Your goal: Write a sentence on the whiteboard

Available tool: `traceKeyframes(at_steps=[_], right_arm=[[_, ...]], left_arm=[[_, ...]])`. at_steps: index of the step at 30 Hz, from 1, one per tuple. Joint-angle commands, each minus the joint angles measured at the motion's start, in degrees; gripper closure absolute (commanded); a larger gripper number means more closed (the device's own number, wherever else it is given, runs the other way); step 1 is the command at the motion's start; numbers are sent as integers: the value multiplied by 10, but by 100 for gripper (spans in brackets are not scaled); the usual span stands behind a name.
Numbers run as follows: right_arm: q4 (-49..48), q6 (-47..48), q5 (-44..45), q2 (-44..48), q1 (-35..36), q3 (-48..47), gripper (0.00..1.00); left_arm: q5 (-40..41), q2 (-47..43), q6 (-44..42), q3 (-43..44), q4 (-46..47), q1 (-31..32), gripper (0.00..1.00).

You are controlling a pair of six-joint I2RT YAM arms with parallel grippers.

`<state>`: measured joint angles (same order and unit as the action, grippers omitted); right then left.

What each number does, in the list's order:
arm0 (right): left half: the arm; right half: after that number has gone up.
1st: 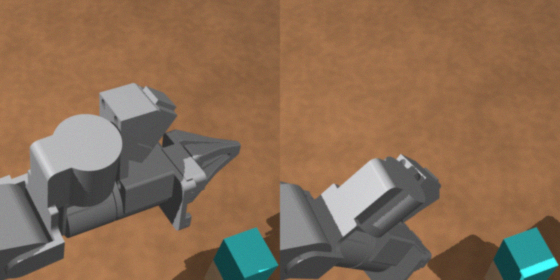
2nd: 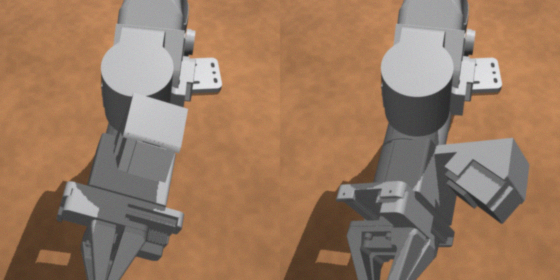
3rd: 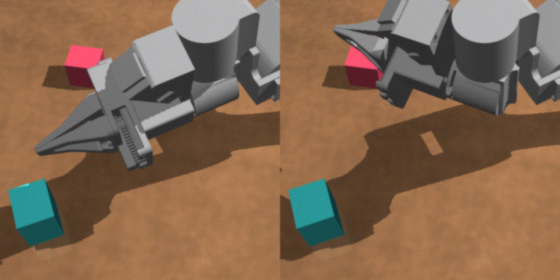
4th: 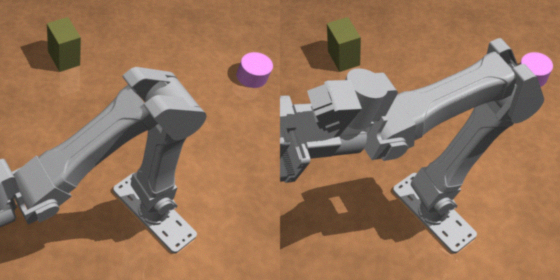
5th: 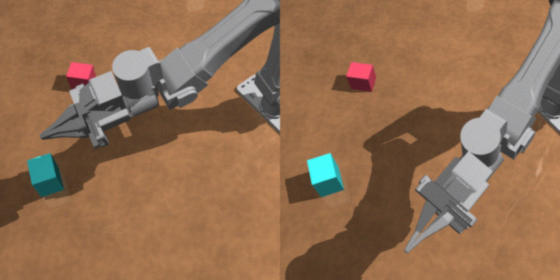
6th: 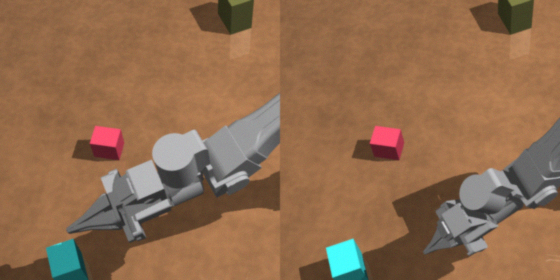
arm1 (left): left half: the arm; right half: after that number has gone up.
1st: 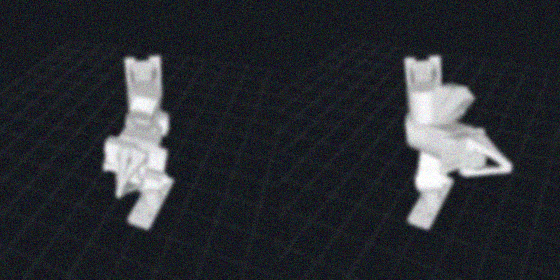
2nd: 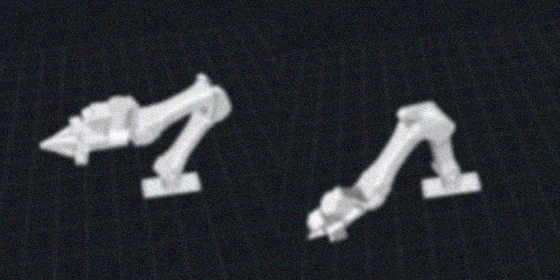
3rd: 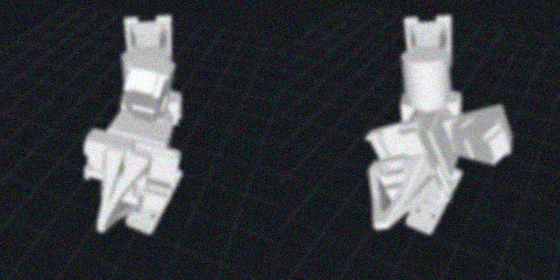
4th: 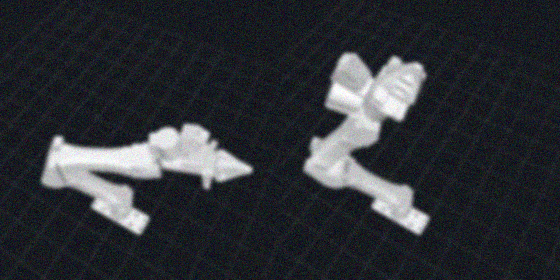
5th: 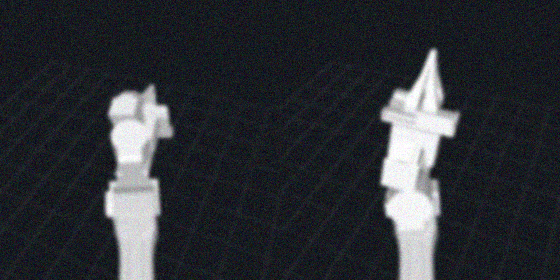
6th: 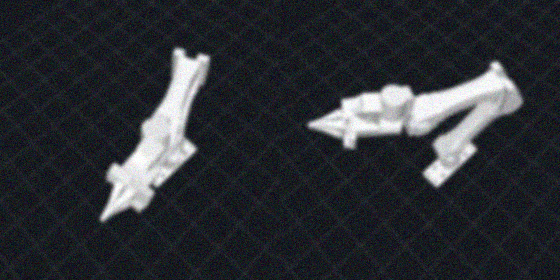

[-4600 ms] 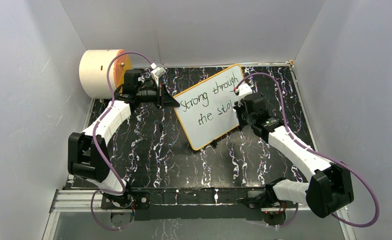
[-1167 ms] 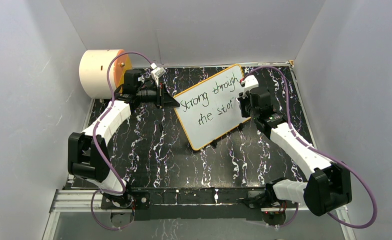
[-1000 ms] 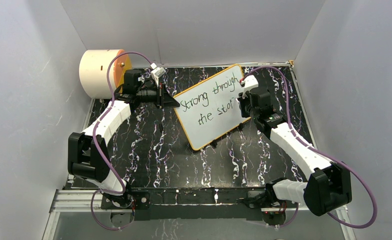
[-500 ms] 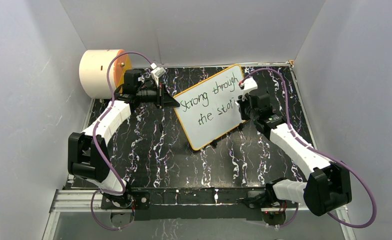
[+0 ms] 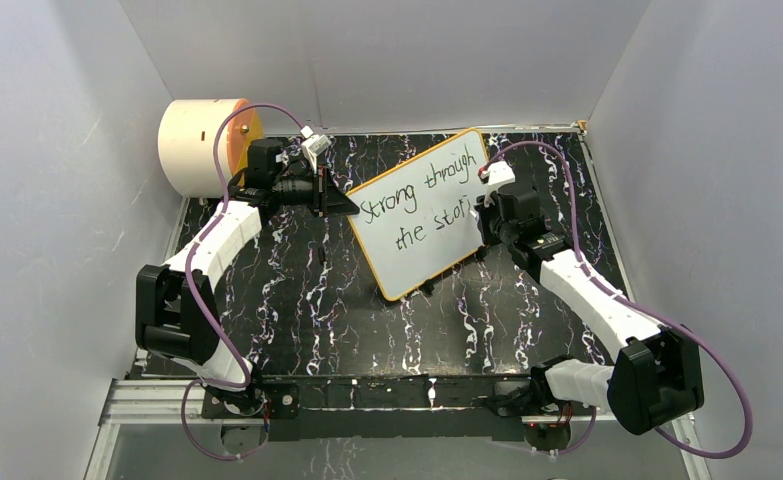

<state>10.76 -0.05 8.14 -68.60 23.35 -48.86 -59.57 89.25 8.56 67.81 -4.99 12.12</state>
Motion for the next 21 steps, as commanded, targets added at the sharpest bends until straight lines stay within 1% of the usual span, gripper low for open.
traceKeyframes(at_steps=[1,21], right_arm=[[-3,-10,-8,17,-1,6,100],[-45,-3,14,11,-1,-8,100]], left_arm=[[-18,-22,-8,-1,-14,-1,100],[-19,-22,-8,-1,-14,-1,100]])
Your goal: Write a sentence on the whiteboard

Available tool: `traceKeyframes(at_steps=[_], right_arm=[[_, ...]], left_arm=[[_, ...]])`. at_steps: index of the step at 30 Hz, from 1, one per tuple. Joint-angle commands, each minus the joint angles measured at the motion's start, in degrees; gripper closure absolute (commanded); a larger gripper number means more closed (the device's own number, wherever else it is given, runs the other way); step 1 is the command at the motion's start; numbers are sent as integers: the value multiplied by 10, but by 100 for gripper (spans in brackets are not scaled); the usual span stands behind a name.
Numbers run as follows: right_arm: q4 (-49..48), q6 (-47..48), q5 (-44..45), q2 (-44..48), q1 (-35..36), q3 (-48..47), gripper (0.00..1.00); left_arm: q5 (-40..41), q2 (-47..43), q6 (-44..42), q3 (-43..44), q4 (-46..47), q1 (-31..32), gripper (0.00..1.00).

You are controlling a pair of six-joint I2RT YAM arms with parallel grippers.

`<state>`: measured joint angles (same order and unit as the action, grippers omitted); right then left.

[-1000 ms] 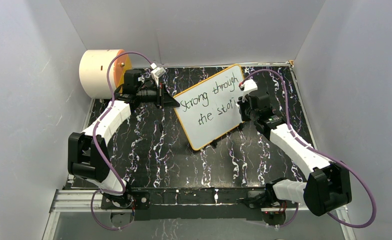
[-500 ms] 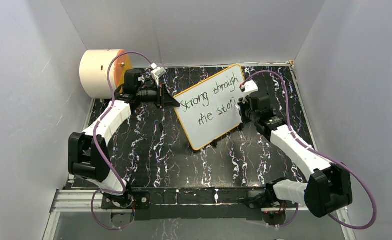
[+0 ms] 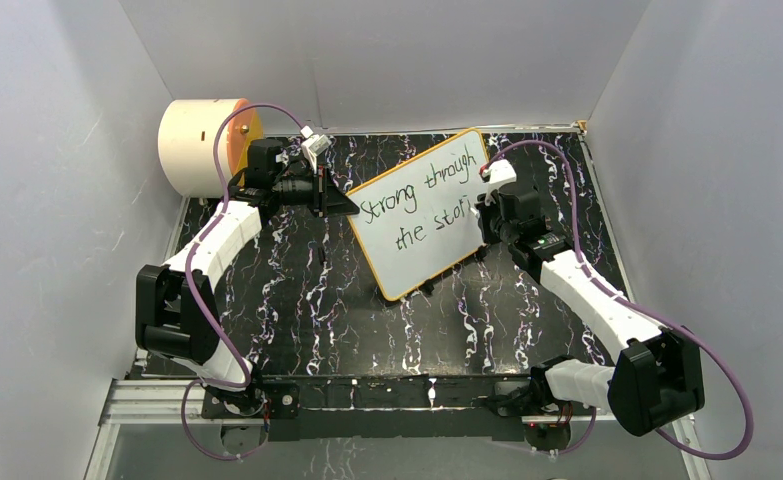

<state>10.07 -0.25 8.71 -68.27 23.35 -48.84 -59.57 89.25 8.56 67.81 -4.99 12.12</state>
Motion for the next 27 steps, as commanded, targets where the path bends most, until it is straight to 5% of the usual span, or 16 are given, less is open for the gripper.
traceKeyframes(at_steps=[1,27], right_arm=[[-39,-1,9,7,-2,-10,100],[-58,2,11,-15,-13,-40,100]], left_arm=[[-19,-22,-8,0,-13,-1,100],[-18,-23,-9,-1,-14,-1,100]])
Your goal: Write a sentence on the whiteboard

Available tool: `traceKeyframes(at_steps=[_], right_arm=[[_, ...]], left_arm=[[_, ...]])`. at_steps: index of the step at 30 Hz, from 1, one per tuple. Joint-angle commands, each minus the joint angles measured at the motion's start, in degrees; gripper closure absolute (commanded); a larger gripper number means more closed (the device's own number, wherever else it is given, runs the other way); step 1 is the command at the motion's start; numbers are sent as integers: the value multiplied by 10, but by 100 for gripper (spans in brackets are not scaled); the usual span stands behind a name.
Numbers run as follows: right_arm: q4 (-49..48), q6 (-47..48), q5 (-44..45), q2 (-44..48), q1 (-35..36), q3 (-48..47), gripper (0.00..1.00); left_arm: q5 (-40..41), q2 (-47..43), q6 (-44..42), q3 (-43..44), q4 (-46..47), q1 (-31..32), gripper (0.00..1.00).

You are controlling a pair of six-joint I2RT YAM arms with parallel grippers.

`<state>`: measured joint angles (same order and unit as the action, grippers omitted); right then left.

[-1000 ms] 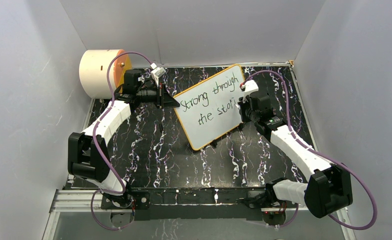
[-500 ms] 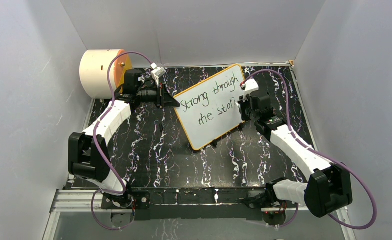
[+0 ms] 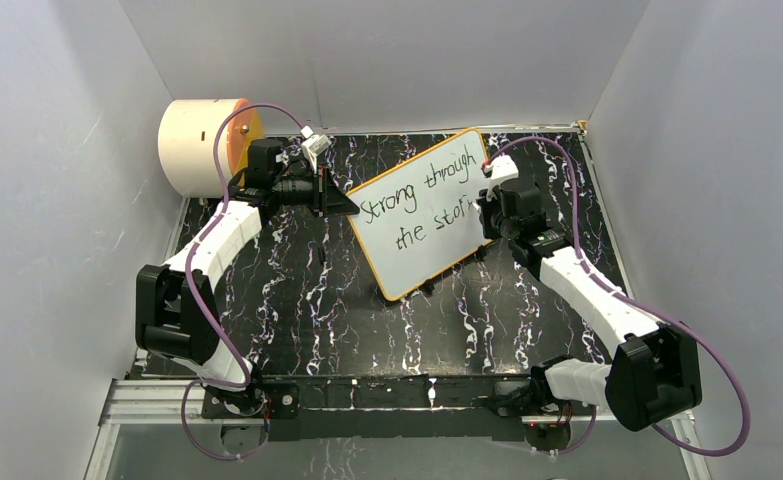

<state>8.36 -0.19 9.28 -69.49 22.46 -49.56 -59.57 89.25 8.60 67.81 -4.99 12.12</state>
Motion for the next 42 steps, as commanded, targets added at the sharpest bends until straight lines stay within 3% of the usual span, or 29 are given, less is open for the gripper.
traceKeyframes(at_steps=[1,28,42], right_arm=[[-41,1,6,-4,-5,-33,100],[1,-20,0,8,-11,14,100],[-26,-20,-10,9,-10,7,100]], left_arm=[[-18,-23,-10,-1,-14,-1,100],[-16,-23,-9,-1,-14,-1,100],[-17,-22,-9,-1,-13,-1,100]])
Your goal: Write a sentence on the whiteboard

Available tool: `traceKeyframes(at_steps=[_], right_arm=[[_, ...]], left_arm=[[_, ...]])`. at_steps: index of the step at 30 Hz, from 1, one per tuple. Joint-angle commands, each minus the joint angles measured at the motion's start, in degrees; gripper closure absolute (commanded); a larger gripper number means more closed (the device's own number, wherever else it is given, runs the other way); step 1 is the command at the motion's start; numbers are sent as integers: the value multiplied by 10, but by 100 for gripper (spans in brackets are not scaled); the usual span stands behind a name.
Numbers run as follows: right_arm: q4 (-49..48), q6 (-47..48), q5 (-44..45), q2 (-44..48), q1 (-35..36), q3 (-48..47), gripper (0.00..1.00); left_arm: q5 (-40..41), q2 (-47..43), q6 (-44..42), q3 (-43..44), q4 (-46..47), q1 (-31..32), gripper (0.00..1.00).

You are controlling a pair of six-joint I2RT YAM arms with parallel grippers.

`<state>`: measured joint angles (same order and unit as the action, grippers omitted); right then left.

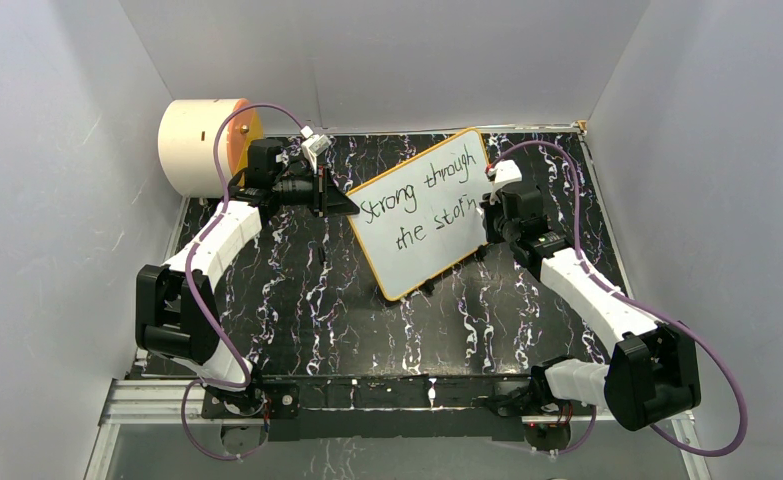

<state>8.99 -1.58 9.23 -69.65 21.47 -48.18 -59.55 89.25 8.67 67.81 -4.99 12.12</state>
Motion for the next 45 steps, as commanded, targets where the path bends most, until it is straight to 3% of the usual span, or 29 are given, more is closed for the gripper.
traceKeyframes(at_steps=[1,45], right_arm=[[-35,-6,-9,11,0,-9,100],[-64,9,16,-17,-16,-44,100]], left_arm=[[-17,-22,-9,-1,-14,-1,100],[-17,-26,-11,-1,-14,-1,100]])
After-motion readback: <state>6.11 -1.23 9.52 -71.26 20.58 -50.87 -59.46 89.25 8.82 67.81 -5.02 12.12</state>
